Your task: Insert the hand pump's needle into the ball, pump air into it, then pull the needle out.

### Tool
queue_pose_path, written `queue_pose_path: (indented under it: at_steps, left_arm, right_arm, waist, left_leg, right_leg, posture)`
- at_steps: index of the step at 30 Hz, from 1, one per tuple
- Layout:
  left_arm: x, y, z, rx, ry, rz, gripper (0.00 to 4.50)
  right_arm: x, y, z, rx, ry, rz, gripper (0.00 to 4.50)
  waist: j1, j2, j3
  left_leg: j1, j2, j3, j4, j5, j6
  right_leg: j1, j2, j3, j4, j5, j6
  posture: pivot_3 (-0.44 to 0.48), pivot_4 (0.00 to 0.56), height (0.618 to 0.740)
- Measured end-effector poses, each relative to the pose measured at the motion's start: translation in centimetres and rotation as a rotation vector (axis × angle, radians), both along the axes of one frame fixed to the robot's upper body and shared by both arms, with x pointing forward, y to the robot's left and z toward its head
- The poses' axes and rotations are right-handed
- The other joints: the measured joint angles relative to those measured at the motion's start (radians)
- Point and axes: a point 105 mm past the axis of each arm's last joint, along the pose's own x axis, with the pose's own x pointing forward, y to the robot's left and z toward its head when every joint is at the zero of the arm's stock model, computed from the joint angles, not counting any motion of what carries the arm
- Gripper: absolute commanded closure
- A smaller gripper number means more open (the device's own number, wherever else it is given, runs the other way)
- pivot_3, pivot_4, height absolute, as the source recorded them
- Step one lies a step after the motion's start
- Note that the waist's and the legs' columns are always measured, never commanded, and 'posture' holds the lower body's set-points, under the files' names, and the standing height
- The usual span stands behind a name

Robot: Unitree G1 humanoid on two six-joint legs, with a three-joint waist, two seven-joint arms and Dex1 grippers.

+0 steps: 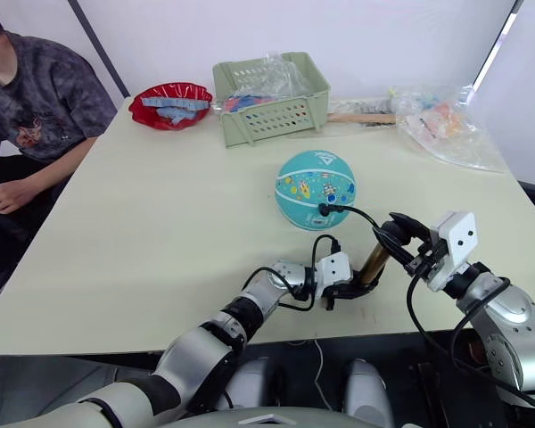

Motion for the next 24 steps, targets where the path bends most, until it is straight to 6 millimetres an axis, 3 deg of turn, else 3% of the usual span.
queue_pose_path:
  at_steps: [10, 24]
  left_arm:
    - [0.0, -0.4, 0.3, -0.017, 0.001, -0.004, 3.37]
    - [0.0, -0.5, 0.5, -0.026, 0.001, -0.003, 3.37]
  right_arm:
    - [1.2, -0.6, 2.7, -0.071, 0.009, 0.052, 2.90]
    - [1.9, -2.6, 12.0, -0.038, -0.127, 0.100, 2.90]
  waist:
    - [0.002, 0.009, 0.008]
    - [0.002, 0.011, 0.017]
  left_leg:
    - [-0.003, -0.002, 0.000, 0.000, 0.000, 0.000]
    - [-0.004, -0.004, 0.001, 0.001, 0.000, 0.000]
  right_leg:
    - [-0.002, -0.002, 0.000, 0.000, 0.000, 0.000]
    - [-0.002, -0.004, 0.000, 0.000, 0.002, 0.003]
  posture:
    - [0.000, 0.150, 0.740]
    - [0.000, 0.150, 0.740]
